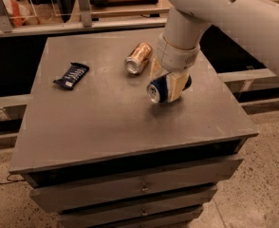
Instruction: Pick pepsi can
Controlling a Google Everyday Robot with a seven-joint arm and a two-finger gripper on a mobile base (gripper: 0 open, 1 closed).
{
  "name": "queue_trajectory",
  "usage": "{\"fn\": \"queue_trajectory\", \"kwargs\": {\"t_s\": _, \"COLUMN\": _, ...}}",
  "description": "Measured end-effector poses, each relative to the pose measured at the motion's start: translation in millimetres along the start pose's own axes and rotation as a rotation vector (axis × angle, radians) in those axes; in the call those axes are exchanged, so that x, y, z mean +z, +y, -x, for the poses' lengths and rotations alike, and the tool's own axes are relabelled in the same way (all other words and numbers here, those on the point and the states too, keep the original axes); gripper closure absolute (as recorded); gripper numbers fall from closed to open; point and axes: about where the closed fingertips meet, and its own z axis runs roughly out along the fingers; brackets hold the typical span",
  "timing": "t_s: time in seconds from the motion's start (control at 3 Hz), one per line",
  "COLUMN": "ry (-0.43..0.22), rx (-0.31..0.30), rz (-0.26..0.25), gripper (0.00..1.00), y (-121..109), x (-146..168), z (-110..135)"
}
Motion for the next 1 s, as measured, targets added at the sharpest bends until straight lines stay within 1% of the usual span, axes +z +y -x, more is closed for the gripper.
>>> {"fn": "queue_trajectory", "kwargs": {"t_s": 0.33, "ry": -0.089, "rx": 0.257, "rz": -0.025, "gripper": 1.0, "y": 9.3, "x": -21.9, "z": -31.8}}
{"fn": "queue_trajectory", "kwargs": {"t_s": 0.67, "ry": -0.262, "rx": 0.451, "rz": -0.146, "gripper": 1.0, "y": -1.5, "x": -71.7, "z": -40.2}}
{"fn": "queue_trajectory", "kwargs": {"t_s": 1.0, "ry": -0.409, "rx": 0.543, "rz": -0.276, "gripper": 1.0, "y": -10.5, "x": -120.7, "z": -36.8}}
